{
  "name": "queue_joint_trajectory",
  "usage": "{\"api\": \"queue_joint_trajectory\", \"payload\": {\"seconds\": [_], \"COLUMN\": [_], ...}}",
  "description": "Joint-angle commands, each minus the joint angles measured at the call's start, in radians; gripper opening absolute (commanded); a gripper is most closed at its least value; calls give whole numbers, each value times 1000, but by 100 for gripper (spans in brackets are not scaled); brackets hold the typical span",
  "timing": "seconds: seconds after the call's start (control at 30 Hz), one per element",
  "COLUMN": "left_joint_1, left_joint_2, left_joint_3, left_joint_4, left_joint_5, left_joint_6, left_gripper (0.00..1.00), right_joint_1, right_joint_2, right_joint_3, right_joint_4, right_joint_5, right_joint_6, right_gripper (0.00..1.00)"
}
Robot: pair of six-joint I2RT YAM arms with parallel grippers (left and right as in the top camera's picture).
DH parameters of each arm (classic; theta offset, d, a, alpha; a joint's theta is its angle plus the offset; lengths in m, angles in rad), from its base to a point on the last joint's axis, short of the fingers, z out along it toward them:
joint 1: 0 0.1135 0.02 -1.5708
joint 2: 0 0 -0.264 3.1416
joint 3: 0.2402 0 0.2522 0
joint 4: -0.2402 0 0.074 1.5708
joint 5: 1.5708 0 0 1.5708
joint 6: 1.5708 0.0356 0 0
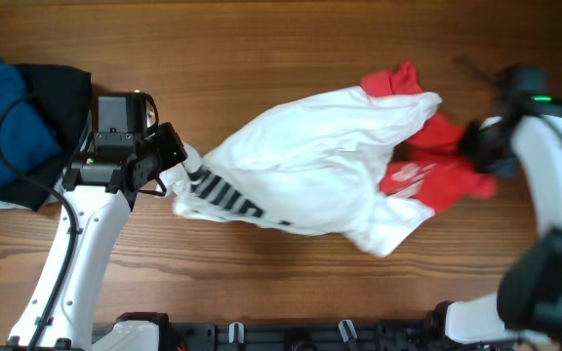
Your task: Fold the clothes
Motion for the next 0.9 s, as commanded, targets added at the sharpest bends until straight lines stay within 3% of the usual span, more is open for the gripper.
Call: {"api": "queue_joint_trajectory", "payload": {"seconds": [0.0,0.13,0.23,0.4,0.57,0.6,0.67,0.7,0.77,0.87], "left_joint_1": [-4,-4,-4,-4,-4,-4,-4,-4,-4,-4], "left_joint_2": [4,4,3,4,3,3,3,4,3,4], "left_joint_3": [-2,-2,-2,-2,-2,-2,-2,-2,-2,-2], "left_joint_4": [29,56,52,42,42,42,42,42,41,31], "left_joint_5": [8,8,8,8,4,4,4,4,4,4], "left_joint_6": [21,21,21,24,24,29,46,47,47,47], "left_gripper": [4,4,4,4,4,4,4,4,4,4], "right_joint_1": [-147,-189,-189,-190,-204,-203,-192,-183,-162,-124], "right_joint_2": [-178,-191,-136,-61,-57,-57,-59,-59,-59,-56], "right_joint_3": [158,180,163,163,164,164,164,164,164,164], "right_joint_4": [11,-6,-39,-96,-97,-84,-18,2,-13,-79], "right_joint_5": [171,202,222,390,463,425,141,-42,-230,-108], "right_joint_6": [-2,-47,-42,55,110,106,-98,-233,-335,-256], "right_gripper": [4,4,12,10,20,22,24,28,39,43]}}
